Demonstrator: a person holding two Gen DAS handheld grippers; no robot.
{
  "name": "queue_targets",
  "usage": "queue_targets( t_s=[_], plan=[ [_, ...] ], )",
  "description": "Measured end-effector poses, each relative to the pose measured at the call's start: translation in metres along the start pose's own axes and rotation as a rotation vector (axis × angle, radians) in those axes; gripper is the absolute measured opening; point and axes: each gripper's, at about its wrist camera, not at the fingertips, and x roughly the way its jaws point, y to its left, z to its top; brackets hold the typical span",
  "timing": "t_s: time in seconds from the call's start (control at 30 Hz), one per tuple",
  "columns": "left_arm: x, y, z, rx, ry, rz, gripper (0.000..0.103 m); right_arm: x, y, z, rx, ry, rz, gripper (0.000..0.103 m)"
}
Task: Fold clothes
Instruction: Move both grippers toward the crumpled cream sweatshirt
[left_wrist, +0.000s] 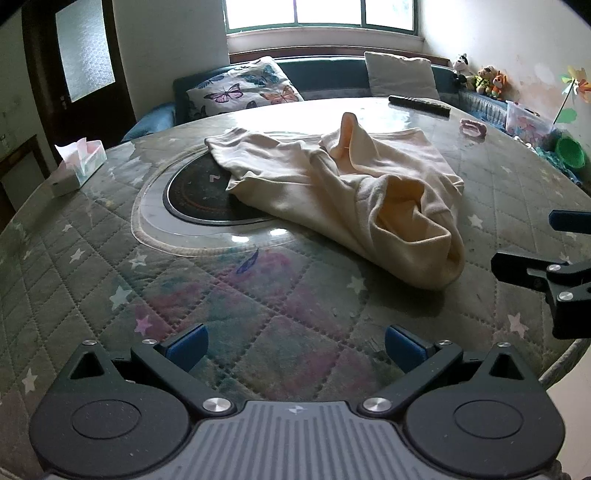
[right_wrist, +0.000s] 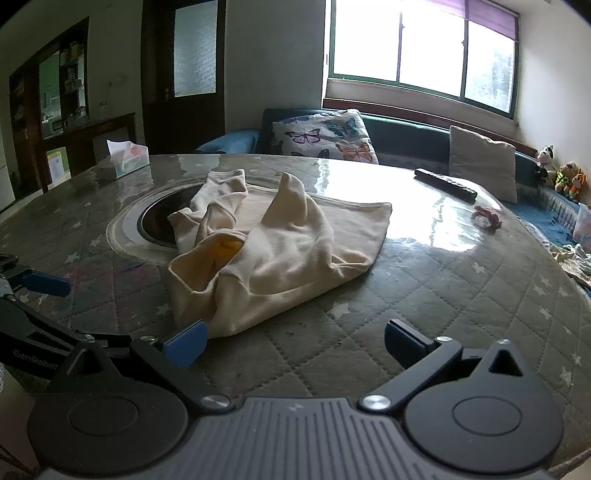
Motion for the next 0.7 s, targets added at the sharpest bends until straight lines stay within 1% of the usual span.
queue_targets(
  t_s=[0.43, 0.7],
  plan=[
    [0.004, 0.001, 0.002, -0.010, -0.001, -0.022, 0.103, 0.005, 0.001, 0.001, -0.001, 0.025, 0.015, 0.103],
    [0.004, 0.008, 0.005, -0.022, -0.001, -0.016, 0.103, 0.012, 0.002, 0.004, -0.003, 0.036, 0.026, 0.103]
  ],
)
